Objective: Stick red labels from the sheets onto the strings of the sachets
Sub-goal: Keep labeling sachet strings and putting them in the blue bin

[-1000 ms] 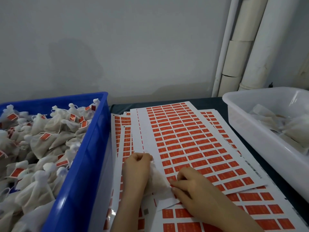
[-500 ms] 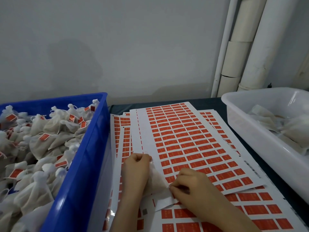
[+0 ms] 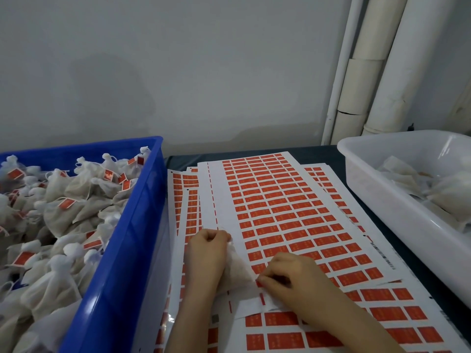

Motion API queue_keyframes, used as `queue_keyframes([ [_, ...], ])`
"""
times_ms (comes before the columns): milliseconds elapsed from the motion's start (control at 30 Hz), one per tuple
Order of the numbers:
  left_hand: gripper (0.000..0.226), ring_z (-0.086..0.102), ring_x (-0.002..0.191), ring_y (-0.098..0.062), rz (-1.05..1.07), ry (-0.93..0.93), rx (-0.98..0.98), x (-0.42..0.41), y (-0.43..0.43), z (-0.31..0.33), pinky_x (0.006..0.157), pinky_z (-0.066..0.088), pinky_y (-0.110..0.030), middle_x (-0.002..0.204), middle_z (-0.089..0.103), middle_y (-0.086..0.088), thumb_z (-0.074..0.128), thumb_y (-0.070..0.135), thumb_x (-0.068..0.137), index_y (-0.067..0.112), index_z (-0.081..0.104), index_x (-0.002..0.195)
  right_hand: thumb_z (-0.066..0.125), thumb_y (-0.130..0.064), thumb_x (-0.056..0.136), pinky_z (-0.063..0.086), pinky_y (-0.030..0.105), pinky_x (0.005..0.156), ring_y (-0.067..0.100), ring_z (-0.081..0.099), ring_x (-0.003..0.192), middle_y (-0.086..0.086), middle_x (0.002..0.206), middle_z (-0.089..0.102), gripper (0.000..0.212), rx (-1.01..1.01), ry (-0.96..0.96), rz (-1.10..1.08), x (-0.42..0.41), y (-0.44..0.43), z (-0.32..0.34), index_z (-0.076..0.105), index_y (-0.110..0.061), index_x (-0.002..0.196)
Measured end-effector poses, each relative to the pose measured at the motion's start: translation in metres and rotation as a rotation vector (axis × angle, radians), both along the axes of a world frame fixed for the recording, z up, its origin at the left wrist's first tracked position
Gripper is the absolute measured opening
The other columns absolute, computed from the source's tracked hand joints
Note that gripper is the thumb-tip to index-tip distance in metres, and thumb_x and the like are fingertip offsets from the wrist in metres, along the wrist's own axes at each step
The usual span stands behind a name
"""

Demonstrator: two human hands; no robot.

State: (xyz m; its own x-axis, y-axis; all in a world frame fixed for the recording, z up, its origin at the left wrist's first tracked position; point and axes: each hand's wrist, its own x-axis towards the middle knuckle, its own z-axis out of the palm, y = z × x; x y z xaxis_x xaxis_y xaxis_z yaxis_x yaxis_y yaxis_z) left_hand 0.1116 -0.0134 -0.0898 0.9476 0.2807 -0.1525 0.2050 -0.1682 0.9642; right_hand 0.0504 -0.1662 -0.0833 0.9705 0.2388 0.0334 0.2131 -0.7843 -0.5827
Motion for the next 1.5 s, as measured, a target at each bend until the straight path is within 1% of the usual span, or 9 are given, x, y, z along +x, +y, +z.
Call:
queue_keyframes([
  [100,0.019,0.052,0.07,-0.009,0.003,0.01,0.018,-0.001,0.0,0.001,0.053,0.034,-0.016,0.078,0.049,0.024,0.06,0.022,0.09,0.029,0.055,0.073,0.062,-0.055,0.077,0.029,0.015,0.099,-0.006,0.033,0.106,-0.031,0.113,0.036,0.041,-0.028,0.087,0.027,-0.003,0.003,-0.001,0.051,-0.042,0.114],
  [400,0.005,0.05,0.072,-0.01,0.052,0.045,-0.014,0.002,0.001,0.004,0.056,0.038,-0.018,0.091,0.053,0.012,0.056,0.024,0.092,0.026,0.057,0.088,0.067,-0.045,0.078,0.032,0.008,0.084,-0.005,0.043,0.095,-0.028,0.097,0.043,0.025,-0.018,0.025,-0.06,-0.004,0.007,-0.007,0.061,-0.035,0.101],
  [600,0.02,0.065,0.063,-0.018,-0.043,0.052,-0.64,0.0,0.013,0.027,0.062,0.053,-0.032,0.067,0.068,-0.004,0.049,0.024,0.095,0.008,0.059,0.102,0.059,-0.045,0.083,0.041,0.011,0.079,-0.005,0.049,0.085,-0.024,0.085,0.052,0.015,0.038,-0.051,-0.185,-0.001,0.004,-0.007,0.051,-0.04,0.072],
  [767,0.013,0.06,0.051,-0.013,-0.172,0.025,-1.091,-0.01,0.026,0.033,0.05,0.053,-0.026,0.066,0.063,-0.003,0.048,0.02,0.094,0.014,0.059,0.1,0.062,-0.044,0.081,0.039,0.006,0.059,-0.005,0.055,0.077,-0.025,0.082,0.057,0.011,0.232,-0.085,-0.329,0.001,-0.003,0.001,0.053,-0.041,0.075],
  [933,0.014,0.058,0.06,-0.02,-0.192,0.133,-0.605,-0.009,0.019,0.03,0.049,0.051,-0.024,0.082,0.067,-0.009,0.052,0.018,0.095,0.02,0.056,0.108,0.061,-0.048,0.08,0.034,0.004,0.058,-0.008,0.053,0.074,-0.032,0.081,0.053,0.012,0.349,-0.121,-0.423,0.0,-0.006,0.007,0.051,-0.044,0.078],
  [1067,0.015,0.067,0.06,-0.005,-0.427,0.089,-0.128,-0.021,-0.002,0.027,0.048,0.048,-0.015,0.071,0.071,0.011,0.048,0.029,0.096,0.031,0.062,0.092,0.059,-0.051,0.078,0.036,0.002,0.053,-0.01,0.053,0.076,-0.034,0.084,0.053,0.012,0.39,-0.159,-0.426,-0.002,-0.004,0.009,0.05,-0.046,0.082],
  [1267,0.02,0.063,0.081,0.011,-0.803,0.002,-0.138,-0.033,-0.013,0.027,0.056,0.049,-0.008,0.084,0.067,0.029,0.066,0.052,0.073,0.055,0.061,0.092,0.061,-0.047,0.078,0.042,0.005,0.059,-0.007,0.054,0.083,-0.03,0.09,0.053,0.018,0.481,-0.216,-0.414,-0.005,-0.003,0.014,0.046,-0.05,0.087],
  [1367,0.04,0.063,0.068,0.012,-0.669,-0.061,-0.09,-0.033,-0.022,0.028,0.048,0.043,-0.004,0.071,0.067,0.028,0.062,0.065,0.063,0.034,0.062,0.088,0.052,-0.058,0.073,0.045,0.005,0.062,-0.009,0.056,0.087,-0.033,0.092,0.055,0.02,0.543,-0.251,-0.382,-0.007,-0.002,0.017,0.047,-0.053,0.092],
  [1500,0.018,0.064,0.065,0.008,-0.43,-0.079,-0.113,-0.028,-0.024,0.019,0.046,0.045,-0.008,0.068,0.068,0.024,0.064,0.046,0.077,0.031,0.06,0.087,0.056,-0.044,0.079,0.041,-0.002,0.064,-0.02,0.051,0.092,-0.034,0.09,0.058,0.019,0.626,-0.286,-0.356,-0.008,-0.002,0.017,0.049,-0.05,0.095],
])
